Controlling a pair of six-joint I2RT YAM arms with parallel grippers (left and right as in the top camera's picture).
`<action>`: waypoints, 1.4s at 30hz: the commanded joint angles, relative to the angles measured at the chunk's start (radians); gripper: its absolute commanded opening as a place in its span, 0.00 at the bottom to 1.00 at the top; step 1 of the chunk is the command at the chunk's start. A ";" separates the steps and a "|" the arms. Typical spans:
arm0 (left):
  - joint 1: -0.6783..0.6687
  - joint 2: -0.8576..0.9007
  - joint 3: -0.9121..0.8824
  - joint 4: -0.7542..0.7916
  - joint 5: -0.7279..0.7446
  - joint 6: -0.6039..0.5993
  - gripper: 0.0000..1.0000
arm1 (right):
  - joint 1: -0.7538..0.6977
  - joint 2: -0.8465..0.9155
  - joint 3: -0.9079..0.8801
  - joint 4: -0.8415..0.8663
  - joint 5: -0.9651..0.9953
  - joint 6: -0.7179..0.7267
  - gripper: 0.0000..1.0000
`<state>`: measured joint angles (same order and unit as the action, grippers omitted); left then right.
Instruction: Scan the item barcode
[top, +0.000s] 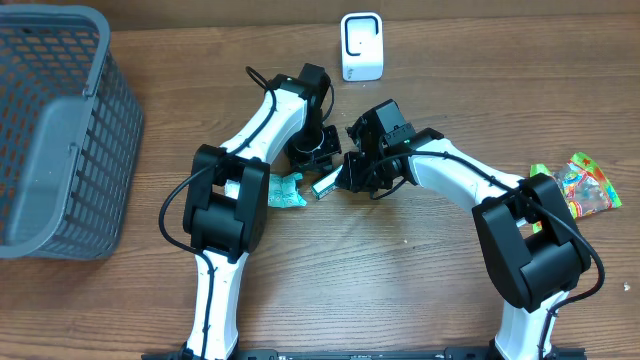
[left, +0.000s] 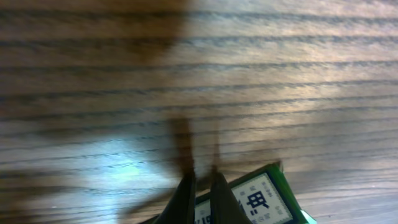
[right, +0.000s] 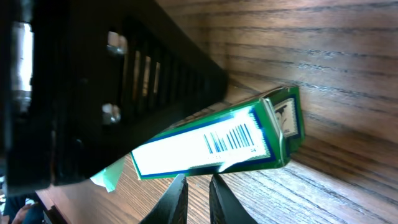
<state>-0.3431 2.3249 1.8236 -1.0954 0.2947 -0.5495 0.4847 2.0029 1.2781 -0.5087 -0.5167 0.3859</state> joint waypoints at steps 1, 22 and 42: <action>0.047 0.010 -0.009 0.000 -0.087 0.039 0.04 | -0.009 0.003 0.032 0.005 0.014 0.034 0.15; 0.074 0.010 -0.009 0.035 -0.089 0.165 0.04 | -0.013 0.029 0.030 0.043 0.201 0.288 0.15; 0.088 0.009 0.138 -0.225 0.246 0.505 0.04 | -0.135 0.028 0.032 0.023 -0.009 0.169 0.27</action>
<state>-0.2604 2.3268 1.8759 -1.2785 0.4767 -0.1696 0.3679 2.0270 1.2888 -0.4774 -0.4824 0.6010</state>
